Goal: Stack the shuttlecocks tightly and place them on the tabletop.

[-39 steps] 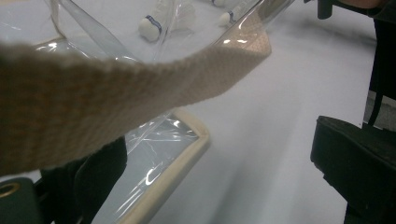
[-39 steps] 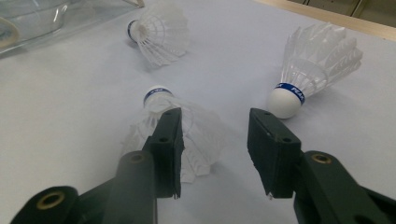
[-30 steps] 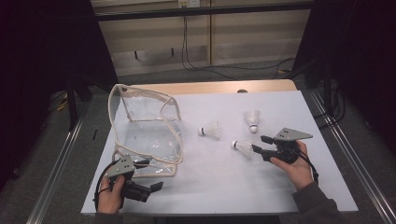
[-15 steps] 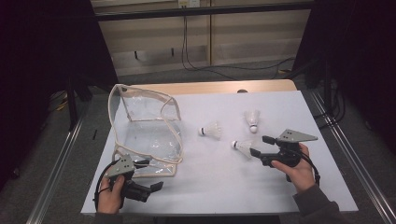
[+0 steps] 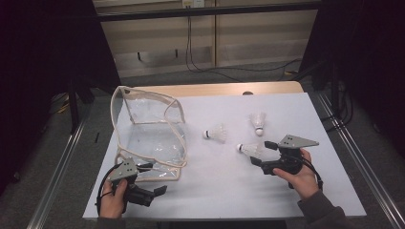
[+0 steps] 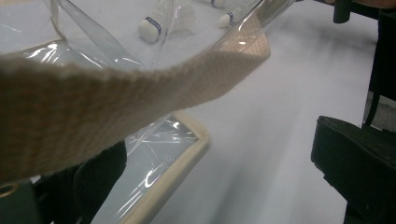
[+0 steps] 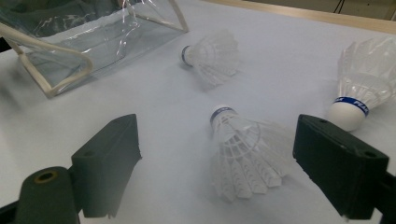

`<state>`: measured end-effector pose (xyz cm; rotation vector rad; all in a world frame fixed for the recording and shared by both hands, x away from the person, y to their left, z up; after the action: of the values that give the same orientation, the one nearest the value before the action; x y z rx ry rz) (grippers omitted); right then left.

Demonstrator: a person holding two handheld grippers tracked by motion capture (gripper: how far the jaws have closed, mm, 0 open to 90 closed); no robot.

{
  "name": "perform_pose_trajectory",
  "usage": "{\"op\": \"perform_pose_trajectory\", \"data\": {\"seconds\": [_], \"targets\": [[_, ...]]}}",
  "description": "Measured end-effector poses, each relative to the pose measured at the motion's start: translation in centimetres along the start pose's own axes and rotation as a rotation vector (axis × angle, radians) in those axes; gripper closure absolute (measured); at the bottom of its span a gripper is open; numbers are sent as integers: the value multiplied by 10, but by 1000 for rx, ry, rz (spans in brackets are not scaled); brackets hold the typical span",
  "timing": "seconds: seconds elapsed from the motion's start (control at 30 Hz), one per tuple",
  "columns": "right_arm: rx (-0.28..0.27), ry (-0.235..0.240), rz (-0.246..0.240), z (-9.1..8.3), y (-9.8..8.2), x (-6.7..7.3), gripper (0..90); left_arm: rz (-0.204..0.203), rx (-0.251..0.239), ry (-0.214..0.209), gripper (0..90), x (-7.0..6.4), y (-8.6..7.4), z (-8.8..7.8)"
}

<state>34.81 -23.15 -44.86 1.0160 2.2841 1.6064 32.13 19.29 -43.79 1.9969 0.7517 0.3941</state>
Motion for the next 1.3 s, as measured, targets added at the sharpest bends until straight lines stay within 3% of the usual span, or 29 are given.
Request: {"op": "perform_pose_trajectory", "data": {"seconds": [0.2, 0.6, 1.07, 1.3], "targets": [[15, 5, 3, 3, -2, 1, 161, -1, -1, -1, 34, 0, 0, 0], [68, 16, 7, 8, -9, -3, 365, 2, 0, -1, 33, 0, 0, 0], [91, -3, 29, 14, -11, -6, 506, -4, 0, -2, 33, 0, 0, 0], [100, -4, 16, 17, -11, -6, 565, -3, 0, -2, 34, 0, 0, 0]]}}
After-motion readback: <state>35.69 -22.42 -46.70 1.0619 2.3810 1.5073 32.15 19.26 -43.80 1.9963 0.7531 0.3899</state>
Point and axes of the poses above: each handheld gripper's, and its own axes: z roughly forward along the jaws, y roughly out of its top, x roughly to its left, the point moved 4 cm from there along z, roughly forward along the jaws, and after that the axes turned 12 degrees about y, right-handed, at the moved point
